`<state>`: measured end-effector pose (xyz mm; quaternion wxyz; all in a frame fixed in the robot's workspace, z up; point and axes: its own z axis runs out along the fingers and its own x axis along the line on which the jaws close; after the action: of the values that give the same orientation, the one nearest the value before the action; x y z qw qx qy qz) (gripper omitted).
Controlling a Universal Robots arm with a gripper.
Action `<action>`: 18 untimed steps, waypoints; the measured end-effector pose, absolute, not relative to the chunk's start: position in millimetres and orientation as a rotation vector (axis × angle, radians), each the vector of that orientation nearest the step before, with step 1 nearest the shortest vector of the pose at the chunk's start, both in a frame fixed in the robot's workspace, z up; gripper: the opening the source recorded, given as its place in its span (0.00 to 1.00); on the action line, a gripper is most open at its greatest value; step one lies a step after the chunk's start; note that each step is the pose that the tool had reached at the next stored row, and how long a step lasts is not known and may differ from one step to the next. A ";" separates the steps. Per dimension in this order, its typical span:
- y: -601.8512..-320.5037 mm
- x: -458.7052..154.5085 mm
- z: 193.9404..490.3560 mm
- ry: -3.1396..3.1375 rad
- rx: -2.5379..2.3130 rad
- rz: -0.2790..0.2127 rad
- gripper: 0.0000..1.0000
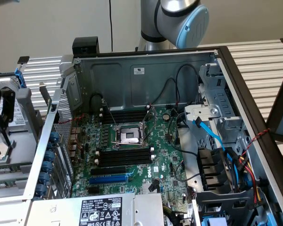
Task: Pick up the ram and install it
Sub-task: 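Pick up the ram and move it above insertion slot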
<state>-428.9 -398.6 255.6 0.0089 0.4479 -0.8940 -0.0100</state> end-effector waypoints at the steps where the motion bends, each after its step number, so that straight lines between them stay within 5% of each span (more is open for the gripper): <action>1: -398.6 -428.9 254.5 -2.780 1.425 -0.031 0.33; 18: -398.6 -428.9 237.2 -2.525 1.834 -0.026 0.33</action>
<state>-428.9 -398.6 237.2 0.0104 0.5878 -0.8089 -0.0084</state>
